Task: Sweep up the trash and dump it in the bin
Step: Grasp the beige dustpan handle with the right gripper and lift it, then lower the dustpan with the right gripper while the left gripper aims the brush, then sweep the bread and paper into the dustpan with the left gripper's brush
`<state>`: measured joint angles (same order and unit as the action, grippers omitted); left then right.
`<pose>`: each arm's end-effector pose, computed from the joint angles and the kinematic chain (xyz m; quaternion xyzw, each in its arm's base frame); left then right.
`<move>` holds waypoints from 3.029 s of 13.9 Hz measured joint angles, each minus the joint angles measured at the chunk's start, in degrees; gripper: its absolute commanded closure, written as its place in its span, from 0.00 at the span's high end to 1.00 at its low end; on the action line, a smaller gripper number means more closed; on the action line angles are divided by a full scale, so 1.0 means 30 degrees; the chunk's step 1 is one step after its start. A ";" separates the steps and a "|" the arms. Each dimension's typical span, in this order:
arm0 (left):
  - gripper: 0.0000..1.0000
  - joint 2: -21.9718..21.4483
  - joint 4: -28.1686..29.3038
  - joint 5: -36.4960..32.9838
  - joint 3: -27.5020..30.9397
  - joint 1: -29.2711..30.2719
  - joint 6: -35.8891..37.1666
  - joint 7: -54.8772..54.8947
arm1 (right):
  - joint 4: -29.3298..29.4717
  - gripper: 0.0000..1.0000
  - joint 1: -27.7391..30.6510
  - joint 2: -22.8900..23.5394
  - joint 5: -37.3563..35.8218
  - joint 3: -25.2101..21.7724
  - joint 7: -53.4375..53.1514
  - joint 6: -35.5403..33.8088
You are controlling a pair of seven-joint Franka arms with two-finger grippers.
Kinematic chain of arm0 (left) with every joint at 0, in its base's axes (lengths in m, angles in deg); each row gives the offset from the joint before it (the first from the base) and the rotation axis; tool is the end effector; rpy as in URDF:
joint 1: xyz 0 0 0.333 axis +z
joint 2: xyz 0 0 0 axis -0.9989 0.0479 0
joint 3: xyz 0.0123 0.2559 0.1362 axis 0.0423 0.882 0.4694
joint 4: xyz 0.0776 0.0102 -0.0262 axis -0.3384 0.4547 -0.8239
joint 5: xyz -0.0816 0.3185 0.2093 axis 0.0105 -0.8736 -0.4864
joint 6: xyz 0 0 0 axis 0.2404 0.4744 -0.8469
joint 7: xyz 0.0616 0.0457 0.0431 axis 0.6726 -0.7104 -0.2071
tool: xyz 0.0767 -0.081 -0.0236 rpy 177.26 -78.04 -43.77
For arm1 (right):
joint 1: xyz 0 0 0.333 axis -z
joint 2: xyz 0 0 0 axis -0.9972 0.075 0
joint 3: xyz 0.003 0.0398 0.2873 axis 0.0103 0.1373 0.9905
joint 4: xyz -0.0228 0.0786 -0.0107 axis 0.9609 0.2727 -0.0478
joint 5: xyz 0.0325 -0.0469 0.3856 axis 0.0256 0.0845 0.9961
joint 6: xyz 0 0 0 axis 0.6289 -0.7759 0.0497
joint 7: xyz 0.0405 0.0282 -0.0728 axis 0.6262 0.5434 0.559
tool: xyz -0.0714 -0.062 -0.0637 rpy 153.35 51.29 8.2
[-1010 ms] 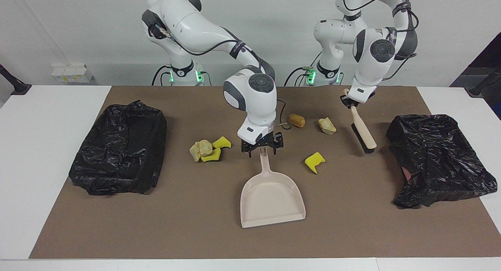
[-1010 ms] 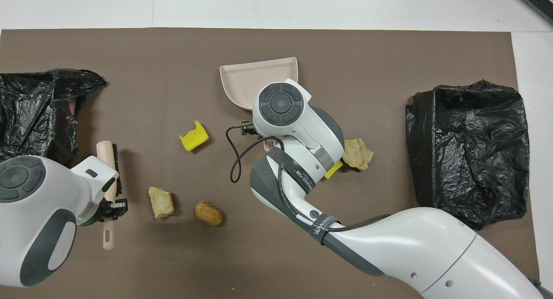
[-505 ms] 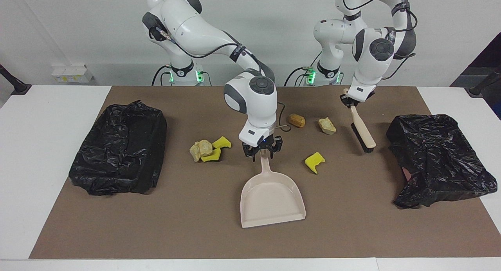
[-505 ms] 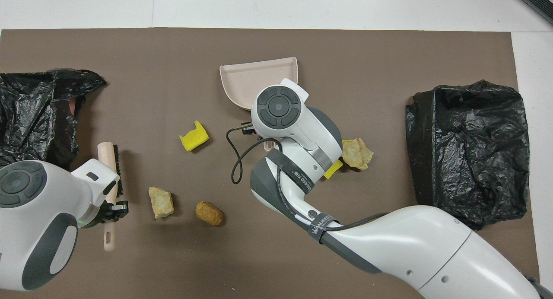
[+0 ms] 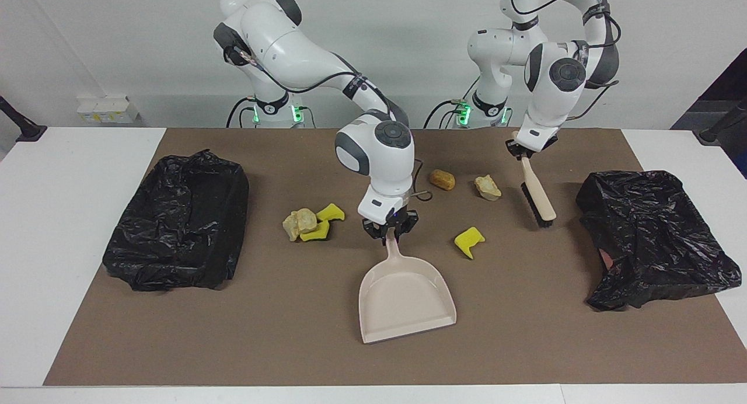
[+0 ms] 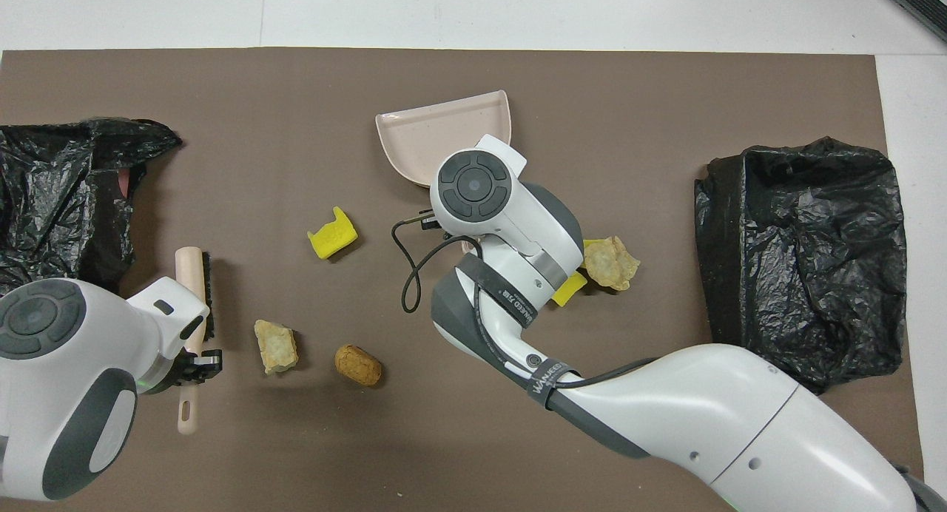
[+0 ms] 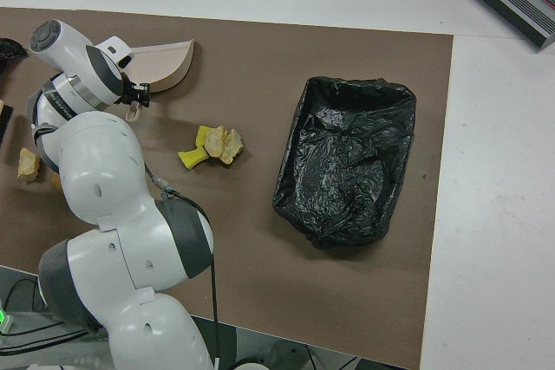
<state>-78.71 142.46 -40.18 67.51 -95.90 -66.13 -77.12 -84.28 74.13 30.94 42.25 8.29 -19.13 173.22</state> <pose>0.4162 -0.0646 0.3686 -0.9910 -0.0428 0.0982 0.0803 0.5969 0.3894 0.3191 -0.9937 -0.0883 -0.0692 0.0030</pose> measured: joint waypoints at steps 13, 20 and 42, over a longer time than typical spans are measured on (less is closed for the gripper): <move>0.00 -0.0558 0.1579 0.0294 -0.0161 -0.0535 -0.0002 -0.0035 | -0.8269 0.00 0.3227 -1.0823 0.6354 -0.0458 1.9256 -0.2794; 0.00 -0.0717 0.1930 0.2763 -0.0197 -0.1049 -0.0105 -0.1608 | -1.3590 0.00 0.3172 -1.3952 0.8916 -0.0715 2.9091 -0.1796; 0.00 0.2563 -0.1263 0.8497 -0.0251 -0.9746 -0.3092 -0.2564 | -1.5844 0.00 0.1135 -1.3103 0.9024 -0.0550 2.5273 0.0954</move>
<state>-71.02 138.67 -14.69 66.76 -125.13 -75.41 -84.82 -131.81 77.54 -8.37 69.32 6.64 56.69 176.09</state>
